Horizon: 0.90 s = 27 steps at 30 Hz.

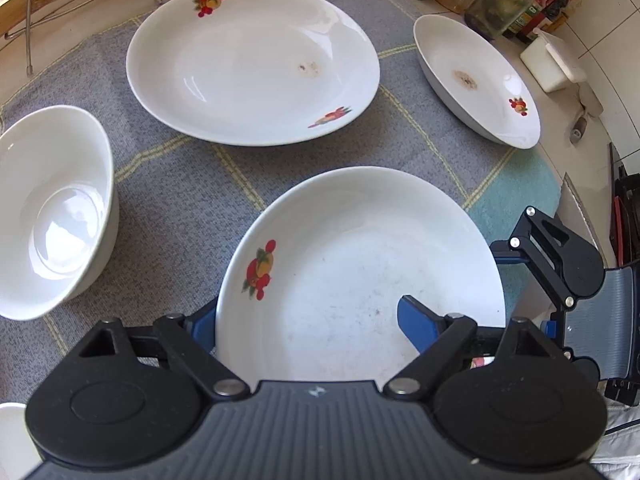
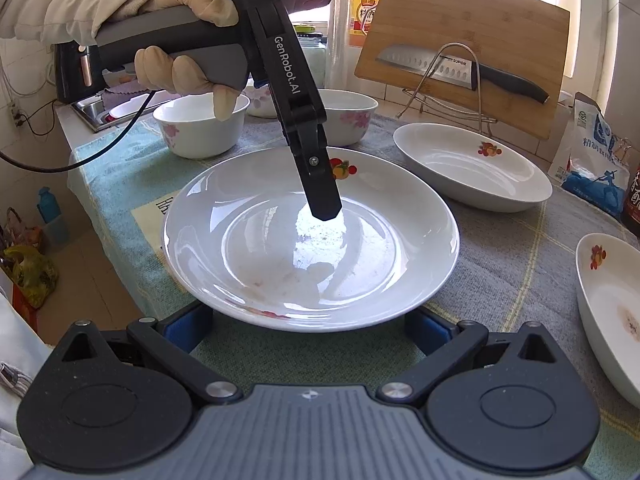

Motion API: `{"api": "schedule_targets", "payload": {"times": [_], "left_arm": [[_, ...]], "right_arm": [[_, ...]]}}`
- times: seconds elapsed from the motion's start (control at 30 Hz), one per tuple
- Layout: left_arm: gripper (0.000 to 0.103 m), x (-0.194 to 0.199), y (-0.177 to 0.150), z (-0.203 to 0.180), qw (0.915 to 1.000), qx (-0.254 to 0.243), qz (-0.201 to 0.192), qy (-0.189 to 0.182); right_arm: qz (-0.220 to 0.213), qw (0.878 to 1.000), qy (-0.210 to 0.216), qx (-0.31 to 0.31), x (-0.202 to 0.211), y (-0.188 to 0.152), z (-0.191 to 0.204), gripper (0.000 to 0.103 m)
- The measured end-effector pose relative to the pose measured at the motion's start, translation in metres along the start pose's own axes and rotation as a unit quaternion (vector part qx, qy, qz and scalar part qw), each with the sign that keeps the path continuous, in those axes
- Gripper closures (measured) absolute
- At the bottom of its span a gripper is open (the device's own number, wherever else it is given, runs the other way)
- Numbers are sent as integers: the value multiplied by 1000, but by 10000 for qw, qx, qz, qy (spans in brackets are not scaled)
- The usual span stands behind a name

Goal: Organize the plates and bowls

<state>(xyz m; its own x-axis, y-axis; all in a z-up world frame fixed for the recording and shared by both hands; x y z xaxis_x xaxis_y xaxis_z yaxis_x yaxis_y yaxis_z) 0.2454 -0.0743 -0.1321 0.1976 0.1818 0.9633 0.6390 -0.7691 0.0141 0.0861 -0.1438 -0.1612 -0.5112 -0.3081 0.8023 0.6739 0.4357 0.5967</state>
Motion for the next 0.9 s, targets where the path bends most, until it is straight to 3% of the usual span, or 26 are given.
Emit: {"api": "schedule_targets", "payload": {"times": [0.4, 0.9], "left_arm": [[13, 0, 2, 2, 9996, 147, 128, -222], [14, 7, 2, -8, 9997, 48, 98, -226]], "right_arm": [[215, 9997, -47, -61, -3, 8, 0, 0], [399, 9992, -67, -12, 8, 10, -3, 0]]}}
Point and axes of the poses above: each gripper's, at about its wrist camera, not at the fingertips, and x roughly against the way its jaws point, z to its left, y to its top, the point moved 6 cm from there along -x, roughly the way its jaws point, and after that the axes turned 13 degrees about z, right-handed, at the moved point
